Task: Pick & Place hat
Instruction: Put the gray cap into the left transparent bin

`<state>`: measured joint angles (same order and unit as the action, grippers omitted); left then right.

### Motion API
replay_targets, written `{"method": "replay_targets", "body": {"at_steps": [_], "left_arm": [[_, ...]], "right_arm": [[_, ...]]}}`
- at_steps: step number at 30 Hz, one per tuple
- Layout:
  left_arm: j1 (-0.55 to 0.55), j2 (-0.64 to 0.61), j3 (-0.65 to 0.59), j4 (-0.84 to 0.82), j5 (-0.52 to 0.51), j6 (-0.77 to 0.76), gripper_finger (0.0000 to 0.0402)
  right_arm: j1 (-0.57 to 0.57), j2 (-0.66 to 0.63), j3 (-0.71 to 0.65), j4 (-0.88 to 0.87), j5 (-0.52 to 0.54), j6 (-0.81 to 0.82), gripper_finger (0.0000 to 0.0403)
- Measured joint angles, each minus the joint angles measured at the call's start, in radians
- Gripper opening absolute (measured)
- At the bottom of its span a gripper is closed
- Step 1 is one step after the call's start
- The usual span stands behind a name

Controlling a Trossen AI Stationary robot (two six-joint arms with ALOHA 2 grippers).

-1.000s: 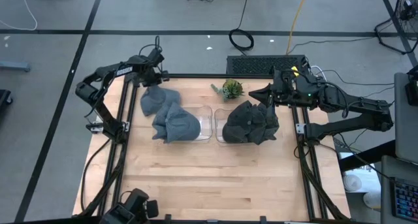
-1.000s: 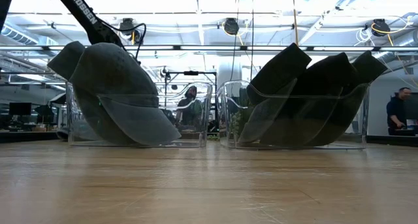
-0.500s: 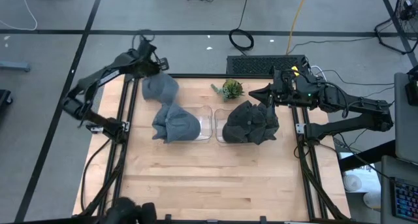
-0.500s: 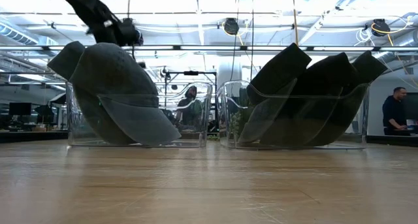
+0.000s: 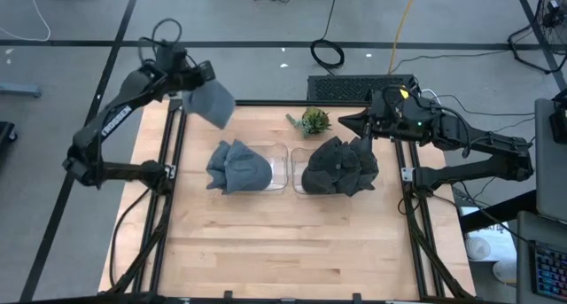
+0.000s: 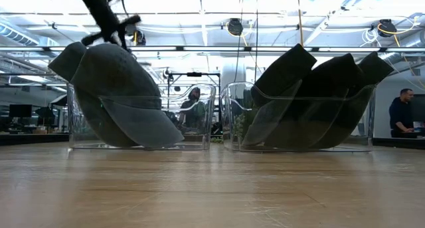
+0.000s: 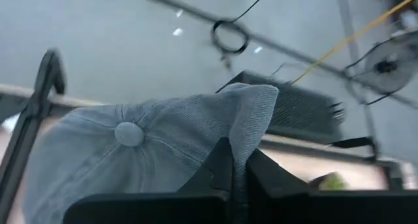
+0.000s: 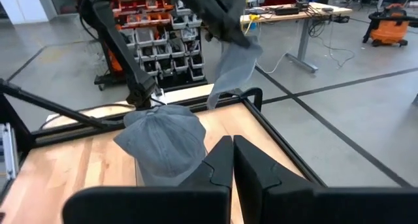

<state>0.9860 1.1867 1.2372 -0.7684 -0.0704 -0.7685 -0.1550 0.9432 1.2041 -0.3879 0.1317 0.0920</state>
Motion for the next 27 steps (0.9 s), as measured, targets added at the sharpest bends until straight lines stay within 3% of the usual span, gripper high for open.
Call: {"method": "replay_targets", "body": {"at_steps": [15,22,27], "left_arm": [[-0.184,-0.009,0.341,-0.095,-0.129,0.002,0.0006],[-0.337,-0.009,0.408,-0.097,-0.246,-0.021,0.0006],[-0.450,0.006,0.457,-0.091,-0.335,-0.027,0.0006]], "right_arm": [[-0.002,0.029,0.000,0.066,-0.009,0.008,0.0067],[-0.023,0.117,0.000,0.140,-0.058,0.243,0.0096],[-0.023,0.180,0.000,0.192,-0.059,0.310,0.0109]]}}
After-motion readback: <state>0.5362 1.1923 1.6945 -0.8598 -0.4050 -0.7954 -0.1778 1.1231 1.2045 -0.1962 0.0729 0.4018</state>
